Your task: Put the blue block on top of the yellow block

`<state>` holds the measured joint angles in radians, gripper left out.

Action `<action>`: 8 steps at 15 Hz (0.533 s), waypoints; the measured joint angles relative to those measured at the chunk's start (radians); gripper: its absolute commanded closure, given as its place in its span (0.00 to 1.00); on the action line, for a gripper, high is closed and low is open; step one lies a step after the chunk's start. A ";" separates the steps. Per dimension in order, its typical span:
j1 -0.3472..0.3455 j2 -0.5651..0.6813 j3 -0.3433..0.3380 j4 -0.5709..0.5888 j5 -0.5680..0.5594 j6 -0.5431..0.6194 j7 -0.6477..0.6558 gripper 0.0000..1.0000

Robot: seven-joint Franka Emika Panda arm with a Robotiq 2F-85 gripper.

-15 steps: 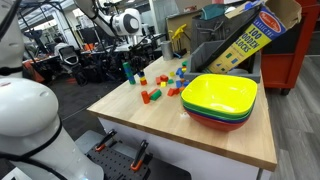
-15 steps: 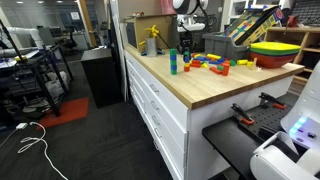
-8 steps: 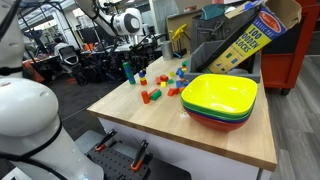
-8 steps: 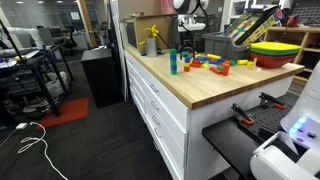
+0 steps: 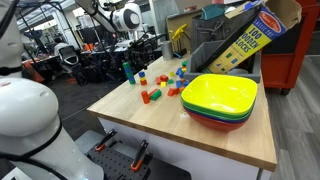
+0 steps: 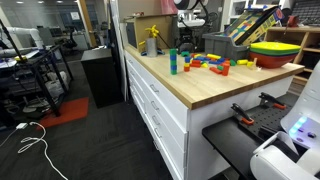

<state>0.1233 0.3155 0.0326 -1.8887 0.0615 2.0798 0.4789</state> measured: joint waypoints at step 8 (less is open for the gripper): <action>-0.012 -0.083 -0.031 -0.010 -0.043 -0.048 -0.004 0.00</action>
<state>0.1114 0.2326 0.0019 -1.8985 0.0188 2.0314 0.4744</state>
